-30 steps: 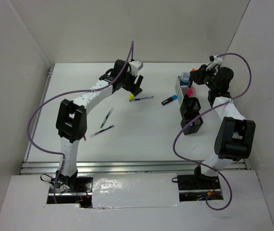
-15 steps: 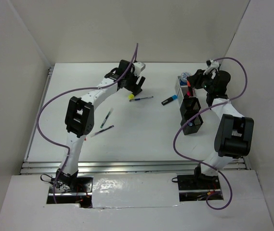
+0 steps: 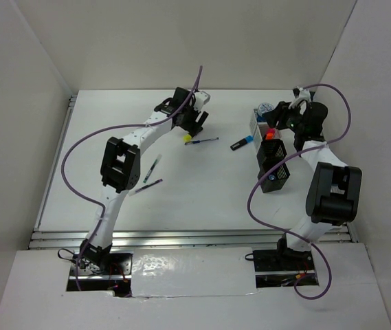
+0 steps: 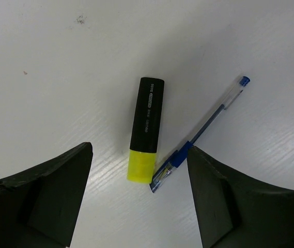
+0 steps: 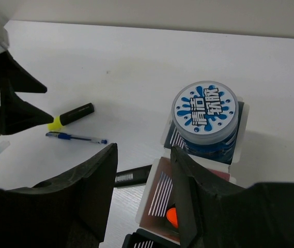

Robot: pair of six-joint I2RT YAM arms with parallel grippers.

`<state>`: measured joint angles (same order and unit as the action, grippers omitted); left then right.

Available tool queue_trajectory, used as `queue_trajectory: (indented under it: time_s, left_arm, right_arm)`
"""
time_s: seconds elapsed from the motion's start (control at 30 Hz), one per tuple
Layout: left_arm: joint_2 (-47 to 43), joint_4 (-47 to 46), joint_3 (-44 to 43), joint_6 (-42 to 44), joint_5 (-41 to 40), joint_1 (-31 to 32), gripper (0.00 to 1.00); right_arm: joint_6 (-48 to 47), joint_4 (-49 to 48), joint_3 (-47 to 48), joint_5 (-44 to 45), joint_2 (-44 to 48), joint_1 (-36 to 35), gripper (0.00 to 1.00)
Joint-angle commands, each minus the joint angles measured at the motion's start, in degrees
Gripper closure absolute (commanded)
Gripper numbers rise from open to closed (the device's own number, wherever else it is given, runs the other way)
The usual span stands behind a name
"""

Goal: Sort the stationery into containers
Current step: Pick up the pen from the center of the board.

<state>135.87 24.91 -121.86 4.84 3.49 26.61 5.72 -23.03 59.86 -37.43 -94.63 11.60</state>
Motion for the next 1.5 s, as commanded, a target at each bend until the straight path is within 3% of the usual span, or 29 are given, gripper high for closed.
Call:
queue_trajectory:
  time_s: [0.0, 0.27, 0.47, 0.73, 0.83, 0.87, 0.97, 1.2, 1.27, 1.4, 1.47]
  left_arm:
    - [2.64, 2.16, -3.64, 3.24, -1.37, 0.28, 0.16]
    - [6.59, 1.90, -5.40, 3.60, -1.82, 0.37, 0.19]
    - [10.11, 4.70, -9.27, 2.63, 2.04, 0.11, 0.28]
    - [11.87, 5.68, -9.45, -1.59, 4.69, -0.42, 0.44]
    - [11.17, 4.02, -7.78, -2.81, 3.37, -0.68, 0.56]
    - [9.78, 2.01, -6.04, -3.60, 2.59, -0.94, 0.65]
    - [6.26, -0.90, -4.79, -8.00, 1.62, -1.82, 0.77]
    - [-7.54, -4.60, -1.10, -20.55, 4.15, -3.23, 0.84]
    - [-11.76, -3.91, 0.57, -23.37, 4.16, -2.71, 1.00]
    - [-15.98, 4.25, 1.36, -30.67, 3.53, -1.12, 1.00]
    - [-18.00, 4.45, 6.88, -34.44, 6.69, -0.95, 1.00]
  right_arm:
    - [1.93, 0.17, 3.69, -2.91, 3.92, 0.62, 0.47]
    - [0.70, 1.67, 1.67, -6.34, 9.99, 0.62, 0.47]
    - [-0.88, 2.90, -0.44, -7.48, 14.55, -0.26, 0.47]
    - [-2.81, 5.35, -0.27, -8.89, 16.32, -0.70, 0.47]
    - [-3.87, 5.97, -0.70, -9.06, 17.11, -0.96, 0.47]
    - [-5.09, 6.24, -0.88, -9.06, 17.46, -1.22, 0.47]
    - [-10.09, 7.99, -1.06, -8.54, 18.69, -2.54, 0.47]
    - [-24.68, 15.80, -1.93, -8.97, 23.61, -7.37, 0.47]
    - [-32.58, 17.74, -2.81, -8.98, 26.24, -10.53, 0.47]
    - [-45.86, 21.88, -6.76, -9.33, 31.60, -16.68, 0.47]
    - [-52.71, 22.58, -8.95, -8.89, 33.01, -20.37, 0.47]
